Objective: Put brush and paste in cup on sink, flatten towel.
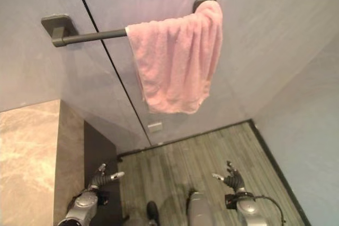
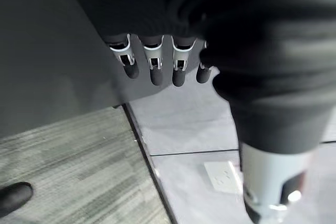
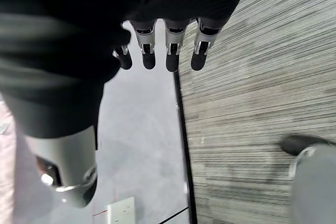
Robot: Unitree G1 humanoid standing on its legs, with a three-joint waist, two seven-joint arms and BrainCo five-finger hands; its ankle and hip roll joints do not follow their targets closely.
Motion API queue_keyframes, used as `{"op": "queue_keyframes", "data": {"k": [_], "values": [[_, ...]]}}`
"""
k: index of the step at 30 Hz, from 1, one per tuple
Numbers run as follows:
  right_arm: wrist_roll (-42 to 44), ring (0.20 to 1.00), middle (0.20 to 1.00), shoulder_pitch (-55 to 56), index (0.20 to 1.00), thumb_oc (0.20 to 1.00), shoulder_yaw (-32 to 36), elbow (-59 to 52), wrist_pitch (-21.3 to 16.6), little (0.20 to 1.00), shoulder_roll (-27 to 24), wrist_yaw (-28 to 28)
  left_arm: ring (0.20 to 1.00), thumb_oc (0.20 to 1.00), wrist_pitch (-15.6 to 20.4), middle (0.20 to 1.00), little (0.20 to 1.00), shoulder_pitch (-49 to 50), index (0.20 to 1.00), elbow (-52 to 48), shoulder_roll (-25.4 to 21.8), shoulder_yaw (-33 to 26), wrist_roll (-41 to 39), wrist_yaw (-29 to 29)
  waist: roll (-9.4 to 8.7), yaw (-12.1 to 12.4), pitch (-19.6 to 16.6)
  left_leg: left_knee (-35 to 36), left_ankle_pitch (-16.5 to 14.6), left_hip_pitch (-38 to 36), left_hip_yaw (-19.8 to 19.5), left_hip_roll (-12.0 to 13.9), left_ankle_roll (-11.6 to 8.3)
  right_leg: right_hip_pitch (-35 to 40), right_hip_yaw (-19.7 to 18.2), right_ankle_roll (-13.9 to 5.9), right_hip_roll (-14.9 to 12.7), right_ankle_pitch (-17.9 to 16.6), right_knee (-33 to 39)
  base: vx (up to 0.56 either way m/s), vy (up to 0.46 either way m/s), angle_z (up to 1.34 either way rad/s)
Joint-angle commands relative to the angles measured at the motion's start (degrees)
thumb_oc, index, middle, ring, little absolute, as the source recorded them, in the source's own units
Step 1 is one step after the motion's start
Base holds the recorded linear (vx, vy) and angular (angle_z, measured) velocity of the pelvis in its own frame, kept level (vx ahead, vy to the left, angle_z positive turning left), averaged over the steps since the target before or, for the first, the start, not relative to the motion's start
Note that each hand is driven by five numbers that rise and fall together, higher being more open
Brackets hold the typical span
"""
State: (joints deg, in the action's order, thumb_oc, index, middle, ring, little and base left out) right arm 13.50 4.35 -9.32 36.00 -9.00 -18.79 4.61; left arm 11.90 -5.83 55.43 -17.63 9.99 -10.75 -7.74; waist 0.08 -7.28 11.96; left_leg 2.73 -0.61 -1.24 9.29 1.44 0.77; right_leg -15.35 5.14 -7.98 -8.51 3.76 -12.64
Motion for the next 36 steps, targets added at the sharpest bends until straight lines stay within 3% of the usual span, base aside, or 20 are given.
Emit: {"op": "queue_keyframes", "data": {"k": [1,3,7,10,14,15,22,28,36], "values": [[3.5,1.000,1.000,-0.4,1.000,1.000,0.7,-2.5,-3.6,1.000,-0.1,-0.2,1.000,1.000,2.3,1.000,1.000,-0.9,1.000,-1.6,-2.5,0.7,1.4,-0.9,-1.89,-0.9,-2.7,-3.4,-1.8,-2.1,-1.1,1.5,-3.28,2.4,-3.2,-3.10,-1.5,-9.7,5.1,0.25,-0.204,0.52],[3.8,1.000,1.000,-0.4,1.000,1.000,0.6,-1.7,-3.5,1.000,-0.2,-0.5,1.000,1.000,2.3,1.000,1.000,-0.5,1.000,-1.6,-2.3,1.0,1.5,-0.6,-2.39,-0.5,-3.3,-3.2,-2.1,-2.9,-1.6,2.5,-3.98,3.5,-3.0,-2.86,-1.0,-8.6,4.6,0.27,-0.275,0.72],[4.8,1.000,1.000,-0.8,1.000,1.000,1.5,-2.1,-4.4,1.000,-2.4,0.1,1.000,1.000,2.4,1.000,1.000,0.5,1.000,-2.0,-1.3,0.7,-0.3,0.0,-1.80,-0.5,-4.5,-6.5,-0.5,-2.2,-3.8,6.5,-6.50,5.7,-0.7,-0.32,2.5,-5.4,4.6,0.26,-0.342,0.32],[5.4,1.000,1.000,-1.1,1.000,1.000,2.4,-3.3,-4.9,1.000,-3.8,0.8,1.000,1.000,2.7,1.000,1.000,0.3,1.000,-3.9,-0.9,1.3,-0.9,-0.2,-1.55,-0.1,-3.7,-11.5,2.0,1.1,-3.7,6.7,-7.03,7.8,1.1,0.90,3.0,-4.2,5.5,0.13,-0.180,0.28],[6.5,1.000,1.000,-1.2,1.000,1.000,4.0,-4.3,-5.4,1.000,-5.0,1.6,1.000,1.000,3.1,1.000,1.000,0.0,1.000,-5.5,-0.6,2.2,-1.0,-0.6,-1.28,0.6,-3.1,-7.4,3.5,6.0,-2.0,5.2,-6.44,9.9,2.5,0.50,2.3,-4.1,7.8,0.08,-0.054,0.39],[6.4,1.000,1.000,-2.2,1.000,1.000,4.4,-4.4,-5.9,1.000,-5.7,2.1,1.000,1.000,3.3,1.000,1.000,-0.2,1.000,-6.4,-0.9,2.2,-1.0,-0.7,-1.32,1.0,-2.9,-6.1,6.0,8.5,-0.4,6.0,-7.03,10.9,2.5,0.56,2.3,-4.3,8.8,0.10,-0.034,0.38],[8.6,1.000,1.000,-4.9,1.000,1.000,6.8,-8.4,-7.5,1.000,-7.7,2.0,1.000,1.000,4.2,1.000,1.000,0.2,1.000,-11.4,-3.5,1.5,-0.2,-0.3,0.02,1.2,-4.8,0.4,7.6,2.6,2.3,7.5,-7.63,13.1,2.4,0.67,3.5,-3.8,10.1,0.13,0.016,-0.19],[12.1,1.000,1.000,-9.9,1.000,1.000,7.6,-14.0,-7.7,1.000,-15.6,-1.7,1.000,1.000,5.5,1.000,1.000,-0.7,1.000,-22.9,-11.4,1.1,-2.7,3.9,0.13,2.2,-5.9,1.9,6.7,-0.6,3.0,6.9,-7.50,15.4,2.7,0.14,2.7,-4.1,11.9,0.07,0.038,-0.03],[19.8,1.000,1.000,-19.2,1.000,1.000,1.3,-13.4,-5.9,1.000,-26.4,-9.3,1.000,1.000,7.3,1.000,1.000,-10.8,1.000,-33.8,-22.1,8.7,-9.2,10.5,0.04,2.7,-6.6,2.3,5.7,-0.9,2.9,6.1,-7.78,16.2,3.0,-1.05,1.9,-5.9,14.9,0.01,0.012,0.01]]}}
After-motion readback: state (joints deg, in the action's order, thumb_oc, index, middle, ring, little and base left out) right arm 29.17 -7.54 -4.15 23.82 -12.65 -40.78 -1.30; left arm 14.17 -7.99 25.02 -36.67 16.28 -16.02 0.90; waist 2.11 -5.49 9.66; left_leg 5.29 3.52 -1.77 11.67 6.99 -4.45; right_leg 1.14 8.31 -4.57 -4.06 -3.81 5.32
